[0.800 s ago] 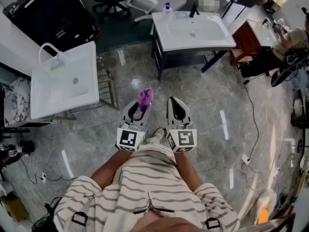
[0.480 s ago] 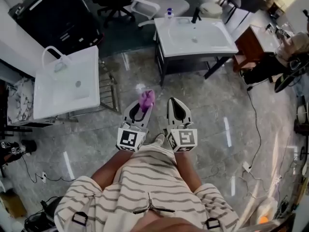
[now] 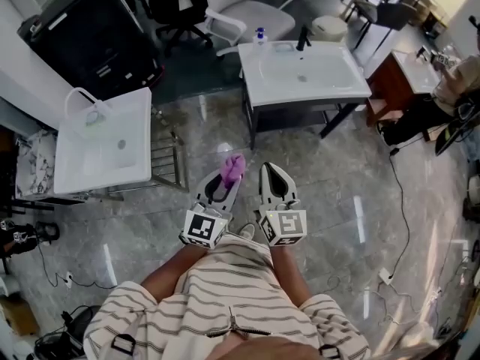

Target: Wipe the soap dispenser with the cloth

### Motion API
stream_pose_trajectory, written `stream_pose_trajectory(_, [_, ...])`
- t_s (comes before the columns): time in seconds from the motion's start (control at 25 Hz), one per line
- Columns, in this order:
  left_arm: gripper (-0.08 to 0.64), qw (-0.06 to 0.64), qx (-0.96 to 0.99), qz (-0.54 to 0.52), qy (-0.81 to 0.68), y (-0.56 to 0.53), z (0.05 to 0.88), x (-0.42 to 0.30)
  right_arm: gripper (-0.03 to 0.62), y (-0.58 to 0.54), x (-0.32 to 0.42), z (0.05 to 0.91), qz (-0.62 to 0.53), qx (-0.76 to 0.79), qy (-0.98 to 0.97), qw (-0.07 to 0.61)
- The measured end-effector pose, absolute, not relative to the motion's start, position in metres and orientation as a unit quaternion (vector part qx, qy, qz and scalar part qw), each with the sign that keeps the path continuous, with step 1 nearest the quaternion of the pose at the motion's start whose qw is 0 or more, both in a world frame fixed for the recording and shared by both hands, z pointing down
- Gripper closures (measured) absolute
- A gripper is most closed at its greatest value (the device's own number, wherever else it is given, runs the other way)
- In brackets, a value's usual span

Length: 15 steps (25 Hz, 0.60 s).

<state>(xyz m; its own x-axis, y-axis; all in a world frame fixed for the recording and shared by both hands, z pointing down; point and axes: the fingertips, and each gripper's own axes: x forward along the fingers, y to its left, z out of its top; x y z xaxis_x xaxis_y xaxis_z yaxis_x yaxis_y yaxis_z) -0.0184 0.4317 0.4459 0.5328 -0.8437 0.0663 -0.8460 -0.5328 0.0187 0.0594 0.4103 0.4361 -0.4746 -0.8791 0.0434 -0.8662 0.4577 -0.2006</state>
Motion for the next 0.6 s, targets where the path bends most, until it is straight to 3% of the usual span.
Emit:
stream_pose_trajectory(0.32, [0.444,0.033,0.879,0.029,-0.474,0.355,0.462,-0.019,0.581,0.337,0.058,0.456,-0.116,-0.515,0.849,0.030])
stream_pose_trajectory(0.6, [0.445,0.036,0.879,0.001,-0.476,0.202,0.449,-0.052,0.581,0.197,0.025,0.444,-0.085,-0.509,0.856,0.030])
